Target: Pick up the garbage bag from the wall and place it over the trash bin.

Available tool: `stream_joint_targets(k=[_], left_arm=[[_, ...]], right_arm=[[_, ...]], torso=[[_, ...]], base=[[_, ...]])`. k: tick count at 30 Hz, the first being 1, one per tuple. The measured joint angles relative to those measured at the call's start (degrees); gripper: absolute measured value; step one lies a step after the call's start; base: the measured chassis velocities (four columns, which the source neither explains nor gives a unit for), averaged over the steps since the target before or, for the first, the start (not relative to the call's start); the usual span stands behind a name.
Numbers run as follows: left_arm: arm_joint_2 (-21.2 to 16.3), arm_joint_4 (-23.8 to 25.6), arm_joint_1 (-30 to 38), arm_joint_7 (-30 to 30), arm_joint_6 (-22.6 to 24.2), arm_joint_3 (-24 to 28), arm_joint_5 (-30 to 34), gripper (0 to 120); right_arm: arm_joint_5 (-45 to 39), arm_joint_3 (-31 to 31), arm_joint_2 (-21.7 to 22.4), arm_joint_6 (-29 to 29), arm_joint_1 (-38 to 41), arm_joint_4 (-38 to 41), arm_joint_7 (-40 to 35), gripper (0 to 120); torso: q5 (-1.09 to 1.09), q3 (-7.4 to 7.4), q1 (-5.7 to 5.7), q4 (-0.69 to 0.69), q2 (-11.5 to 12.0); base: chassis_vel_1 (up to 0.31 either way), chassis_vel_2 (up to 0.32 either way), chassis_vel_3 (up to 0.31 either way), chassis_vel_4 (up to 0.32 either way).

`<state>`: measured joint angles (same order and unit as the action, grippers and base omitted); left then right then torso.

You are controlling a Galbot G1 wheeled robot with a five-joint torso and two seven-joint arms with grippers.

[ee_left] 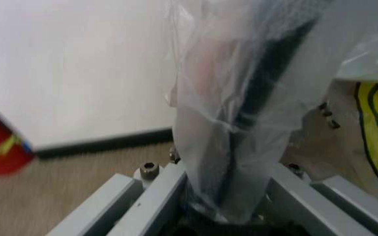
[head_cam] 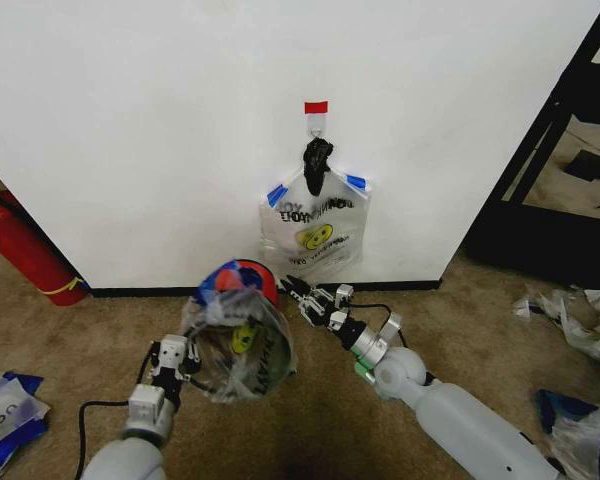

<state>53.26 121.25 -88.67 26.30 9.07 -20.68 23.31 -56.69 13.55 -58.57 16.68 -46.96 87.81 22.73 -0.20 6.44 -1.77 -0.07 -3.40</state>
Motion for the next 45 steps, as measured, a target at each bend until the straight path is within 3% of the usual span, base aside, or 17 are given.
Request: stream_joint_targets(k=[3,8,16,21,25,31,39,45], left_arm=[[0.22,0.38,1.71,3.95,3.80,0.10,6.68,0],[0.15,1.68,0.70,7.63,6.10,0.81,10.12,0],[1.78,3.89,-1.30,9.29,6.46,1.31,9.15,0],[1.99,4.45,-1.76,9.13,6.27,1.22,8.11,0],[2.06,4.42,-1.66,8.98,6.15,1.18,7.77,0],[2.30,4.11,-1.82,8.76,6.06,1.37,7.17,0],[2.21,4.18,-2.41,8.69,5.55,1.37,5.24,0],[2.62,4.21,-2.34,8.57,5.27,1.73,4.06,0]], right_arm=[[3.70,-0.26,1.75,0.94,-2.56,3.83,-1.20,53],[9.99,2.29,3.82,2.22,-6.19,11.31,-5.10,68],[23.95,12.12,2.39,7.52,-6.68,16.67,-20.40,97],[29.81,15.97,1.73,6.21,-6.28,17.22,-25.95,100],[36.65,19.86,1.22,3.81,-5.71,17.43,-32.04,100],[33.57,19.83,0.74,0.68,-5.38,18.65,-30.57,95],[30.14,19.45,2.65,-8.36,-2.47,23.25,-35.38,66],[28.60,22.36,6.65,-22.10,3.17,27.73,-40.68,42]], torso=[[-0.01,0.00,0.00,-0.04,0.00],[-0.01,-0.01,0.00,-0.03,0.00],[-0.01,-0.01,0.01,-0.01,0.00],[-0.01,-0.01,0.01,-0.02,0.00],[-0.01,-0.01,0.01,-0.02,0.00],[-0.01,-0.01,0.01,-0.02,0.00],[-0.01,0.00,0.01,-0.02,0.00],[-0.01,0.00,0.00,-0.03,0.00]], base=[[0.000,0.000,0.000,0.000],[0.000,0.000,0.000,0.000],[0.000,0.000,0.000,0.000],[0.000,0.000,0.000,0.000],[0.000,0.000,0.000,0.000],[0.000,0.000,0.000,0.000],[0.000,0.000,0.000,0.000],[0.000,0.000,0.000,0.000]])
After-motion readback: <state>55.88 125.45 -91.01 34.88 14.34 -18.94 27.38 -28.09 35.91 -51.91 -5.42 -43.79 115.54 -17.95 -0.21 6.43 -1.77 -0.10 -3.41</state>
